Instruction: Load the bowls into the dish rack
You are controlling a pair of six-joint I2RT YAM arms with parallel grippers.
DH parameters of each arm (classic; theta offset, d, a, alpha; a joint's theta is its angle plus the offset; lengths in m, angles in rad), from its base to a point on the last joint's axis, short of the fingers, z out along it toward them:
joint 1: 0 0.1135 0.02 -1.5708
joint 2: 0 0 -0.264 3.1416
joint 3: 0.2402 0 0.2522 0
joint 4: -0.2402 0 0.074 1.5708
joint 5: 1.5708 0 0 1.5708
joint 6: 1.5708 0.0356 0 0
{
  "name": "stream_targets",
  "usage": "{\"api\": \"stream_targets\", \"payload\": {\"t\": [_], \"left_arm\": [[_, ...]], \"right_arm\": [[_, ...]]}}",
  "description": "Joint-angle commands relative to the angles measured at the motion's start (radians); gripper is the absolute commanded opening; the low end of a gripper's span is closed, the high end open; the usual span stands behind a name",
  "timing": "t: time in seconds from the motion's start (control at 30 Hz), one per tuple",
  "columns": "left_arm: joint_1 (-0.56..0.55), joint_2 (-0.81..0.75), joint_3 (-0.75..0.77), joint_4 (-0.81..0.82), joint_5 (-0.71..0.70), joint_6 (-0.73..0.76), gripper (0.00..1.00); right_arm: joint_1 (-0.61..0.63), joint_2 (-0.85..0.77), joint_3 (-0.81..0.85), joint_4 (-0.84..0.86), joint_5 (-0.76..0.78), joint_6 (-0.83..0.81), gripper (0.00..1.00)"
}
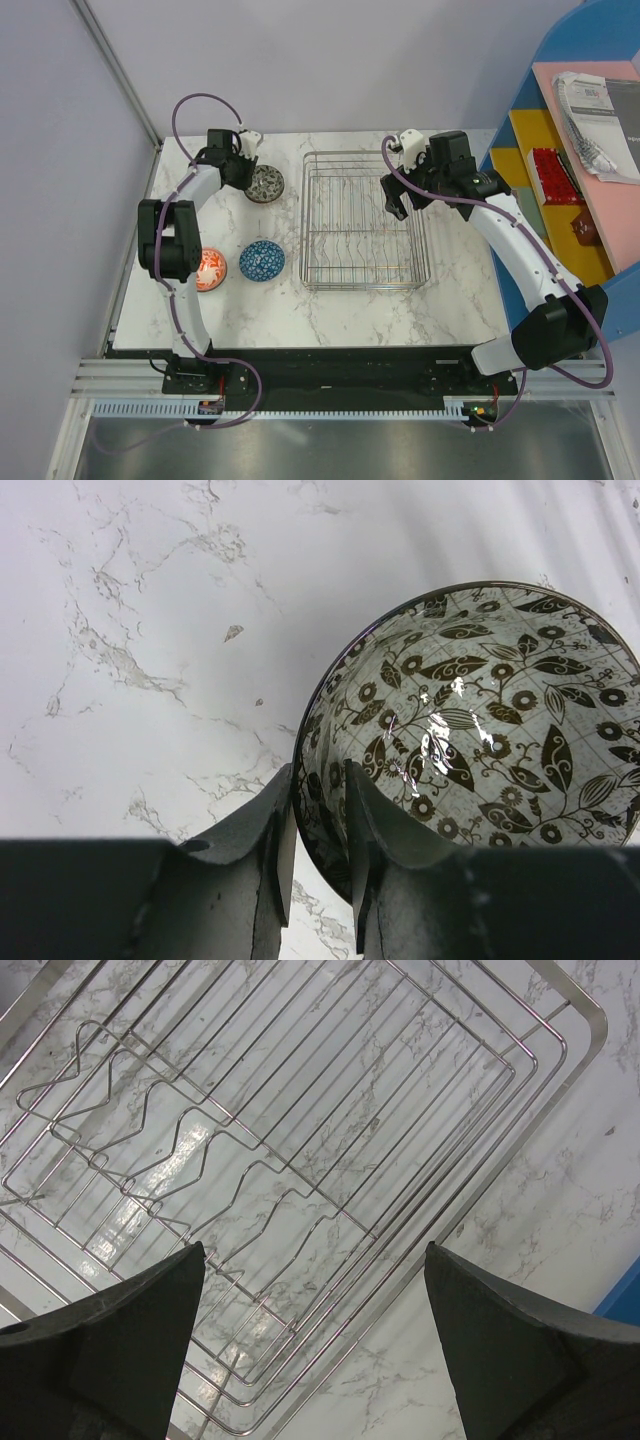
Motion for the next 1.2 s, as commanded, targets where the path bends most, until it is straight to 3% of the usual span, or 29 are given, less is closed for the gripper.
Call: {"api": "stream_targets", "payload": {"t": [0.0,0.4,0.57,0.7,1.17], "left_arm": [[-0.002,-0.036,0.055,-0.005,-0.018,0.000,0.32],[-0.022,-0.070,0.056,-0.005,-0.088,0.043,0.33],[-0.039,-0.062,0.046,-0.005,-0.094,0.055,0.24],[-0.050,-0.058,0.045,-0.007,-0.103,0.058,0.02],[-0.064,-0.131,0.062,-0.001,-0.139,0.080,0.02]], "right_arm": [[0.008,-0.014,0.002,0.012,-0.012,0.005,0.98],[0.009,-0.009,0.003,0.008,-0.016,0.005,0.98],[0.009,-0.011,0.002,0.009,-0.015,0.005,0.98],[0.011,-0.014,0.000,0.008,-0.013,0.005,0.98],[0.012,0.000,0.014,0.006,-0.021,0.009,0.98]]}}
